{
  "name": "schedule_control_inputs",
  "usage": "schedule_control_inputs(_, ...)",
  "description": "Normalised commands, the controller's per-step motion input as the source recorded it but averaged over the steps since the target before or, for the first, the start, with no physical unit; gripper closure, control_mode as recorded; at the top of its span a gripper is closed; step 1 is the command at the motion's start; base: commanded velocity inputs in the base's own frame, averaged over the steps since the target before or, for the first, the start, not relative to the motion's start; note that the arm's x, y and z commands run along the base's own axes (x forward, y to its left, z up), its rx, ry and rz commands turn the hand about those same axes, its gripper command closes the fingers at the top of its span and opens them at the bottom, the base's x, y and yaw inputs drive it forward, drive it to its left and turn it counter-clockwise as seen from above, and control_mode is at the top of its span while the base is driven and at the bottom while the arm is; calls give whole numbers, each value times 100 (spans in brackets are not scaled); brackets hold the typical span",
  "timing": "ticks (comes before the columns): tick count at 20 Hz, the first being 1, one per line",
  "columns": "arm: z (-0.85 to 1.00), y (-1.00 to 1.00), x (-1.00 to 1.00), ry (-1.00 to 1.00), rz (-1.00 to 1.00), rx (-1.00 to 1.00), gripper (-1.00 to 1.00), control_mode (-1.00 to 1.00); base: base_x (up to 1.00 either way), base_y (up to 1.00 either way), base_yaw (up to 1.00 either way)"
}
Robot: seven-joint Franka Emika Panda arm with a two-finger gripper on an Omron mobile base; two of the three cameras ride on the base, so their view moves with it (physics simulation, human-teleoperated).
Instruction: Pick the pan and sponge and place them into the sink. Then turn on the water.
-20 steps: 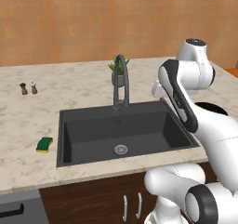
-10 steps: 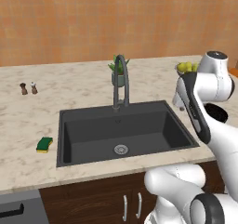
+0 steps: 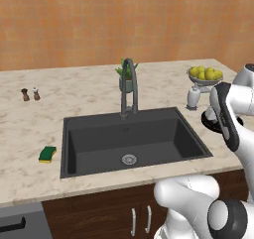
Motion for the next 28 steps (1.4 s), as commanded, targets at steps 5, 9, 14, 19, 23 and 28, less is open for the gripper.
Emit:
schedule_control_inputs(5, -29, -54, 0, 4, 0, -1, -100, -100, 0, 0, 0)
schedule_control_inputs(9, -31, -53, 0, 6, 0, -1, -100, -100, 0, 0, 0)
schedule_control_inputs(14, -24, -56, 0, 5, 0, 0, -100, -100, 0, 0, 0)
schedule_control_inputs(19, -23, -60, 2, 9, 0, 0, -100, -100, 0, 0, 0)
schedule_control_inputs(23, -23, -51, 7, 10, 0, 0, -100, -100, 0, 0, 0)
schedule_control_inputs(28, -13, -47, 9, 5, 0, 0, -100, -100, 0, 0, 0)
